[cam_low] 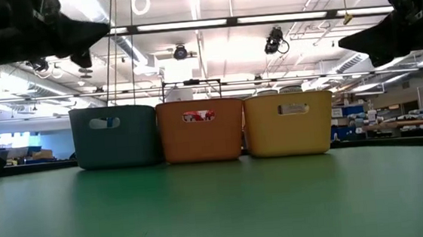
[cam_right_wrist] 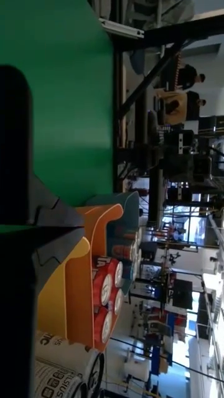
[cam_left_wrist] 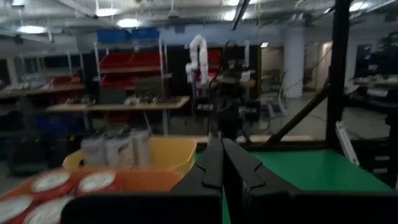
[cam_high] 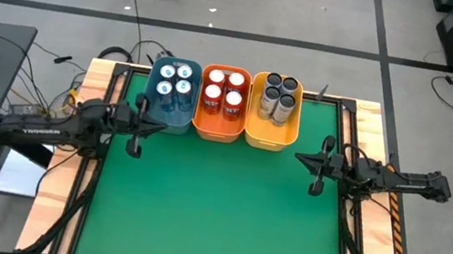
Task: Sort soda cans
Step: Return to Home Position
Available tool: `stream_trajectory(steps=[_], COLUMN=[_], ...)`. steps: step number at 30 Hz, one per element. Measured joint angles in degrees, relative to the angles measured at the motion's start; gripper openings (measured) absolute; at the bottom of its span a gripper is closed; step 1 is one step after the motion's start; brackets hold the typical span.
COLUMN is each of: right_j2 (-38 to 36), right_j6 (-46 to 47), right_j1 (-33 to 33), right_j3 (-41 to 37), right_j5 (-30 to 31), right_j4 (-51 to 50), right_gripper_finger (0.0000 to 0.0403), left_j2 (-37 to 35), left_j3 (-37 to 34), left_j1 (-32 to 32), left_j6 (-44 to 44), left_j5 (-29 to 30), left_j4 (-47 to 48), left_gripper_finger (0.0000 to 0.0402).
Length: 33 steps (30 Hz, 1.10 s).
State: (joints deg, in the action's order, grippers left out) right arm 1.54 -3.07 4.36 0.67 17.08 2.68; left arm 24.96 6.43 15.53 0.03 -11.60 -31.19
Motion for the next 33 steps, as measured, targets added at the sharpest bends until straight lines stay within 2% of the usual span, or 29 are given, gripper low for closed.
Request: stream_trajectory(steps=[10, 14, 18, 26, 33], right_j2=[0.01, -0.02, 0.02, 0.20, 3.72], right_j6=[0.52, 0.52, 0.04, 0.75, 1.21], right_j1=[-0.48, -0.76, -2.13, -4.47, -5.90], right_j3=[0.00, 0.00, 0.00, 0.00, 0.00], right_j5=[-0.13, -0.04, 0.09, -2.33, -3.01], right_j4=[-0.01, 0.05, 0.21, -0.22, -0.30], right_gripper_finger=[0.0000, 0.0000, 0.0000, 0.0000, 0.0000], left_j2=[-24.75, -24.03, -23.90, -24.99, -24.97], left_j3=[0.09, -0.54, -5.89, -5.96, -5.96], left_j1=[1.42, 1.38, 1.36, 1.36, 1.33], left_j6=[-0.02, 0.98, -0.62, -0.37, -2.11], left_j5=[0.25, 0.62, 0.56, 0.52, -1.07], left_j4=[26.16, 25.73, 17.66, 19.56, 24.29], left_gripper_finger=[0.0002, 0.0002, 0.0002, 0.0002, 0.0002])
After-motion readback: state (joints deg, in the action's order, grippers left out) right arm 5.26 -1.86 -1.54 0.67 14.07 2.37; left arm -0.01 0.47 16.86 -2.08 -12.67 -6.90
